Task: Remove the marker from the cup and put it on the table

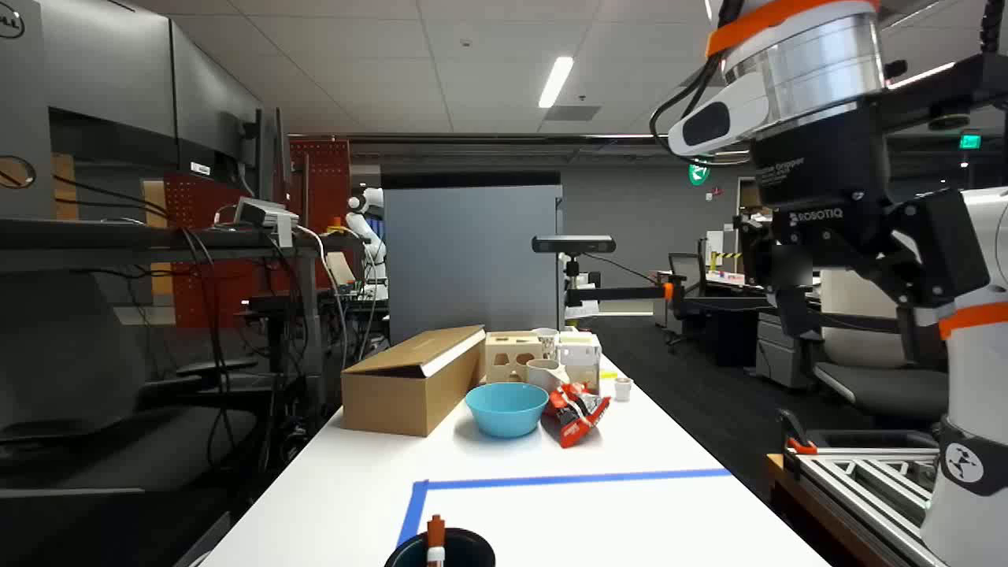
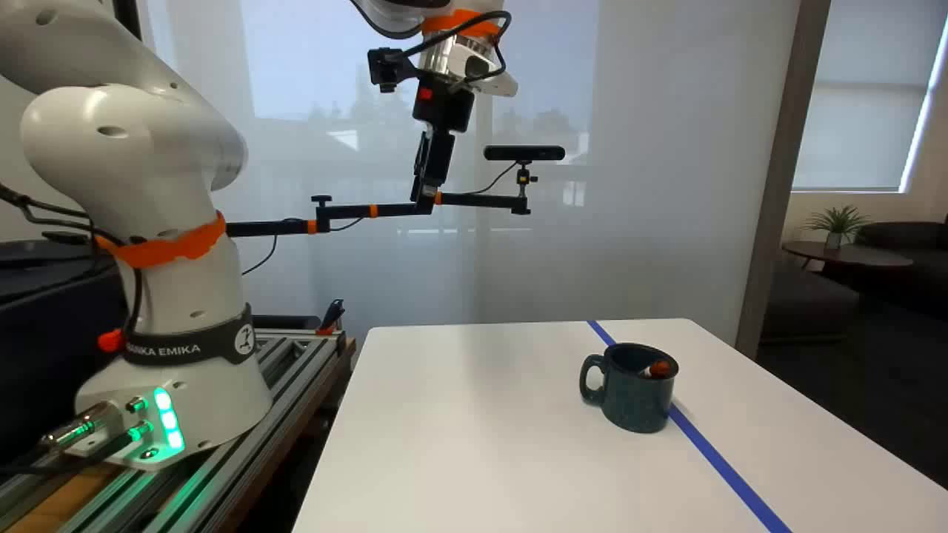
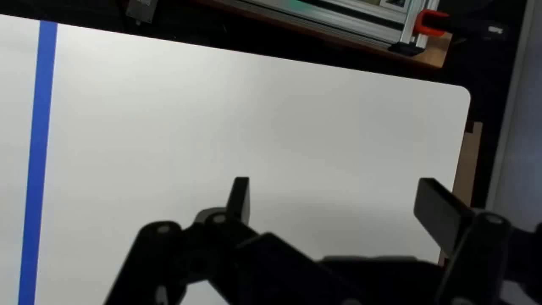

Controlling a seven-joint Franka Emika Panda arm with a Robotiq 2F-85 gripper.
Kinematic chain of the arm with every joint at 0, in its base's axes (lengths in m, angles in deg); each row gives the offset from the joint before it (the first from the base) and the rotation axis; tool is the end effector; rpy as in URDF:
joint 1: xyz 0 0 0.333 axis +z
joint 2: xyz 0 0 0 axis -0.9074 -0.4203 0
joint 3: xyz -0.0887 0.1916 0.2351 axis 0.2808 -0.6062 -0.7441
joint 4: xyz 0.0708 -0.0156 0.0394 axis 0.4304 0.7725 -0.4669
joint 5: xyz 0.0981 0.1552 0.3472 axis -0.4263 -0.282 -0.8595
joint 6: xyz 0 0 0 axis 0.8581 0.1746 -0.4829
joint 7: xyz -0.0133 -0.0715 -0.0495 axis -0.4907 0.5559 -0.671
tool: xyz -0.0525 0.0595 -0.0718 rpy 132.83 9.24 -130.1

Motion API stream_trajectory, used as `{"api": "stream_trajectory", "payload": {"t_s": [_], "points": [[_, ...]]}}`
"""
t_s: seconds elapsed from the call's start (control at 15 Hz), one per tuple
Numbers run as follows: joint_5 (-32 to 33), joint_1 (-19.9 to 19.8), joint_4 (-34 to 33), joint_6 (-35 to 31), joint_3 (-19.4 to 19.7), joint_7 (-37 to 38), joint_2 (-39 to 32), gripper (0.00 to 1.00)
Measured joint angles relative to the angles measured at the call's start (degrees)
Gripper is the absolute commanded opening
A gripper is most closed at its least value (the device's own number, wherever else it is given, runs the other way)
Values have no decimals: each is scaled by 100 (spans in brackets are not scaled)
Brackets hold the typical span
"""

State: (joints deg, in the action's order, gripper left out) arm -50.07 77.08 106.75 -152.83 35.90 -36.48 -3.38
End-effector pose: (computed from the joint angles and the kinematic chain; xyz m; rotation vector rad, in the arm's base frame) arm 0.2920 0.1177 0.4210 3.0805 0.4163 -0.3520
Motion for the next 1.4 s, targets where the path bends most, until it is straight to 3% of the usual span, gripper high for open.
{"api": "stream_trajectory", "payload": {"t_s": [0.87, 1.13, 1.4], "points": [[93, -11, -22, -58, 19, -197, -117, 100], [158, -152, -199, -896, 57, -214, -799, 100], [101, -270, -428, -1909, 45, 320, -1499, 100]]}}
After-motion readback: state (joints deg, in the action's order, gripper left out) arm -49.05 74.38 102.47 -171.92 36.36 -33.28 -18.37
